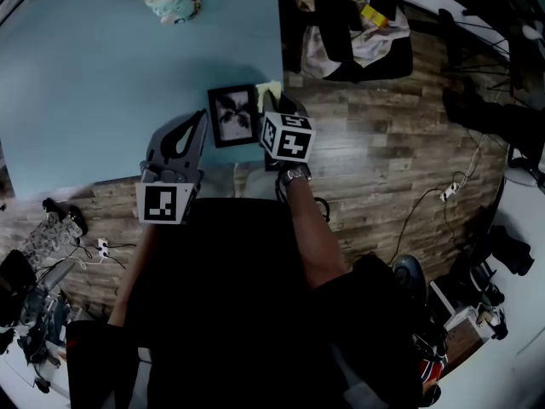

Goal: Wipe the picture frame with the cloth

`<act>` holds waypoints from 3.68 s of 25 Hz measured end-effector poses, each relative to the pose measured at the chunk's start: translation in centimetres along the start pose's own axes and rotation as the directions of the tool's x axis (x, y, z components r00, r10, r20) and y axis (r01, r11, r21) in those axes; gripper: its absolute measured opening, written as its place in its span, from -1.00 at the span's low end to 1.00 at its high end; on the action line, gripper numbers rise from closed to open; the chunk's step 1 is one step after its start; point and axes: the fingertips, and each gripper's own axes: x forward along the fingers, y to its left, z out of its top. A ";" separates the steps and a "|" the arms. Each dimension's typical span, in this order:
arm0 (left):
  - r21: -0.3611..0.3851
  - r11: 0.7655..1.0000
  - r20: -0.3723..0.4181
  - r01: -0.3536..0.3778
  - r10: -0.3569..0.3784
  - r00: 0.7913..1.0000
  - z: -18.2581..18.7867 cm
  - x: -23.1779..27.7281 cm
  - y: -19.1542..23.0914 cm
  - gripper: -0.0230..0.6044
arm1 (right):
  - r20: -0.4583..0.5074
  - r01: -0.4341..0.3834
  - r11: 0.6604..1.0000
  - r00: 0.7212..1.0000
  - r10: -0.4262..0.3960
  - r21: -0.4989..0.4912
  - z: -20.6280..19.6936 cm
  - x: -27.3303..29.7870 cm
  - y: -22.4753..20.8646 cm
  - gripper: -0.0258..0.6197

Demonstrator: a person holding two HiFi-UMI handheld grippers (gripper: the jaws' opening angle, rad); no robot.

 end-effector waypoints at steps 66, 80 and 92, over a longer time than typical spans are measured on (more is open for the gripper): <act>-0.004 0.999 -0.015 -0.042 0.042 0.999 -1.8 -3.7 2.9 -0.94 | -0.127 -0.185 0.973 0.977 0.169 -0.135 -5.0 2.3 11.6 -0.74; 0.007 1.000 -0.007 0.003 -0.003 1.000 -1.1 -2.2 1.2 -0.94 | -0.123 -0.150 0.982 0.983 0.135 -0.119 -4.9 1.5 9.0 -0.74; 0.014 0.999 -0.003 0.032 -0.032 0.999 -0.7 -1.6 -0.1 -0.94 | -0.112 -0.119 0.988 0.988 0.108 -0.097 -4.6 0.7 7.2 -0.74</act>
